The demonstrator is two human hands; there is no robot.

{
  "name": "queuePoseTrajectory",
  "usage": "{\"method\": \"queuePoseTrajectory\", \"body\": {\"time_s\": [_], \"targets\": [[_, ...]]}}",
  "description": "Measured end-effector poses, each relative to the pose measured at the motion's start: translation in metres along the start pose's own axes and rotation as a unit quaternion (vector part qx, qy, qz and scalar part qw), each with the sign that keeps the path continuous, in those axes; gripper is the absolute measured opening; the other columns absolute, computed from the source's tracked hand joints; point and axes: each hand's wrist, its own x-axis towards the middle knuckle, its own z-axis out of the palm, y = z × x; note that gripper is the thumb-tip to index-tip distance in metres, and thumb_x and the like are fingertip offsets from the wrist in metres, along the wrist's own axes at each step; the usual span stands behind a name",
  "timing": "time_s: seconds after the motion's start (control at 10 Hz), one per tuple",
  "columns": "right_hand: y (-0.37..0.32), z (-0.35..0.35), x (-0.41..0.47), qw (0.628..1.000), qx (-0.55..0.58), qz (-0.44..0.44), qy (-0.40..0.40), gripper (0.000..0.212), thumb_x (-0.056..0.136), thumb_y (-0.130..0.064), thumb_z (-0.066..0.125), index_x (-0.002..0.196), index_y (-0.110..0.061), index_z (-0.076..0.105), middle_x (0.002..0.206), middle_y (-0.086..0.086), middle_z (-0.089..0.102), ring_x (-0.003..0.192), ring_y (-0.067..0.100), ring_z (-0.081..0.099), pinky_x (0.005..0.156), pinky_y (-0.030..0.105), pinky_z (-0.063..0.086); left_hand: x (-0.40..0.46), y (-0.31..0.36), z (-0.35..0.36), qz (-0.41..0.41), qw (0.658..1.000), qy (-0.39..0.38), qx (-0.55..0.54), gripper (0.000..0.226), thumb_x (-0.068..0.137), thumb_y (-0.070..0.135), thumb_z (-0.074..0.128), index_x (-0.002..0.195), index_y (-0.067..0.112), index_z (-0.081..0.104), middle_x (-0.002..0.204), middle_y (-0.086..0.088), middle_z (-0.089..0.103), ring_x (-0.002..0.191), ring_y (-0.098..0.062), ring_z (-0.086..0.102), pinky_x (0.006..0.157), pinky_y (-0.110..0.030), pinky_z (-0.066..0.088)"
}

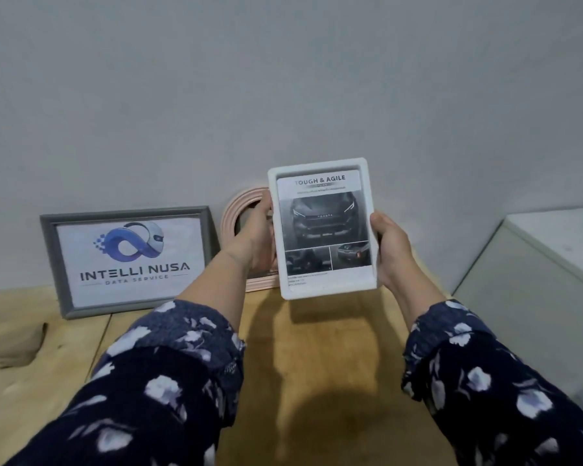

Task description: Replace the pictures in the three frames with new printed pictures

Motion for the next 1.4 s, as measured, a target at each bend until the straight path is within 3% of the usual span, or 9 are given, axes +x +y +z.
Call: {"method": "queuePoseTrajectory", "body": {"time_s": [0.2, 0.4, 0.6, 0.8, 1.0, 1.1, 1.2, 1.3, 1.4], "targets": [[0.017, -0.051, 0.051, 1.000, -0.011, -0.019, 0.000, 0.074, 0.062, -0.052, 0.063, 0.130, -0.025, 0.057, 0.136, 0.001, 0.057, 0.127, 0.023, 0.052, 0.109, 0.049, 0.036, 0.049, -0.023, 0.042, 0.060, 0.996, 0.023, -0.064, 0.101, 0.082, 0.083, 0.011, 0.110, 0.005, 0.069, 0.106, -0.027, 0.061, 0.099, -0.036, 0.056, 0.103, -0.056, 0.042], [0.025, -0.076, 0.062, 0.998, -0.053, -0.019, 0.016, 0.062, 0.075, -0.048, 0.050, 0.135, -0.030, 0.052, 0.136, -0.005, 0.056, 0.128, 0.018, 0.050, 0.110, 0.046, 0.038, 0.093, -0.043, 0.075, 0.102, 0.993, 0.049, -0.015, 0.084, 0.094, 0.068, 0.007, 0.090, 0.012, 0.070, 0.072, -0.007, 0.067, 0.062, -0.016, 0.065, 0.067, -0.030, 0.052], [0.039, -0.104, 0.086, 0.996, -0.079, 0.006, 0.030, 0.043, 0.096, -0.035, 0.037, 0.138, -0.033, 0.048, 0.138, -0.002, 0.054, 0.125, 0.021, 0.052, 0.106, 0.044, 0.042, 0.132, -0.058, 0.099, 0.087, 0.995, 0.034, -0.020, 0.084, 0.095, 0.066, 0.009, 0.096, 0.007, 0.070, 0.083, -0.012, 0.071, 0.072, -0.022, 0.069, 0.071, -0.032, 0.056], [0.054, -0.117, 0.102, 0.998, -0.049, 0.040, 0.001, 0.045, 0.098, -0.018, 0.029, 0.129, -0.033, 0.057, 0.120, 0.001, 0.067, 0.109, 0.024, 0.063, 0.091, 0.041, 0.053, 0.151, -0.083, 0.107, 0.061, 0.995, 0.071, -0.022, 0.091, 0.079, 0.085, 0.017, 0.121, 0.021, 0.067, 0.115, -0.011, 0.070, 0.115, -0.032, 0.061, 0.109, -0.054, 0.035], [0.068, -0.122, 0.099, 0.998, -0.002, 0.065, -0.009, 0.050, 0.095, -0.008, 0.026, 0.116, -0.034, 0.063, 0.108, 0.003, 0.071, 0.096, 0.022, 0.067, 0.088, 0.042, 0.054, 0.155, -0.097, 0.110, 0.053, 0.995, 0.086, 0.004, 0.090, 0.089, 0.074, 0.007, 0.112, 0.015, 0.071, 0.107, -0.014, 0.072, 0.105, -0.028, 0.066, 0.102, -0.045, 0.044], [0.068, -0.125, 0.095, 0.997, -0.013, 0.067, -0.031, 0.051, 0.095, -0.011, 0.027, 0.123, -0.040, 0.059, 0.121, 0.004, 0.066, 0.108, 0.024, 0.064, 0.093, 0.043, 0.051, 0.148, -0.098, 0.111, 0.060, 0.995, 0.079, 0.035, 0.093, 0.091, 0.069, -0.001, 0.114, 0.009, 0.068, 0.095, -0.013, 0.073, 0.094, -0.019, 0.069, 0.089, -0.038, 0.049], [0.060, -0.125, 0.089, 0.995, -0.058, 0.082, -0.004, 0.054, 0.097, -0.017, 0.031, 0.148, -0.034, 0.029, 0.151, 0.002, 0.037, 0.137, 0.022, 0.037, 0.111, 0.041, 0.032, 0.138, -0.094, 0.111, 0.038, 0.990, 0.115, 0.078, 0.082, 0.092, 0.066, -0.004, 0.118, 0.025, 0.062, 0.117, -0.001, 0.066, 0.123, -0.024, 0.053, 0.114, -0.047, 0.028], [0.057, -0.124, 0.066, 0.984, -0.161, 0.081, 0.010, 0.059, 0.098, -0.019, 0.037, 0.152, -0.028, 0.015, 0.158, -0.003, 0.021, 0.144, 0.022, 0.023, 0.113, 0.040, 0.021, 0.128, -0.100, 0.101, 0.034, 0.979, 0.144, 0.140, 0.071, 0.097, 0.060, 0.001, 0.151, 0.021, 0.026, 0.151, -0.005, 0.038, 0.141, -0.025, 0.032, 0.118, -0.044, 0.017], [0.071, -0.130, 0.006, 0.966, -0.257, 0.011, 0.008, 0.056, 0.095, -0.011, 0.044, 0.148, -0.023, 0.030, 0.151, -0.003, 0.036, 0.137, 0.020, 0.038, 0.111, 0.036, 0.031, 0.074, -0.126, 0.086, 0.076, 0.956, 0.150, 0.242, 0.056, 0.103, 0.047, 0.019, 0.145, 0.015, 0.034, 0.140, 0.000, 0.045, 0.125, -0.012, 0.043, 0.105, -0.028, 0.029]]}}
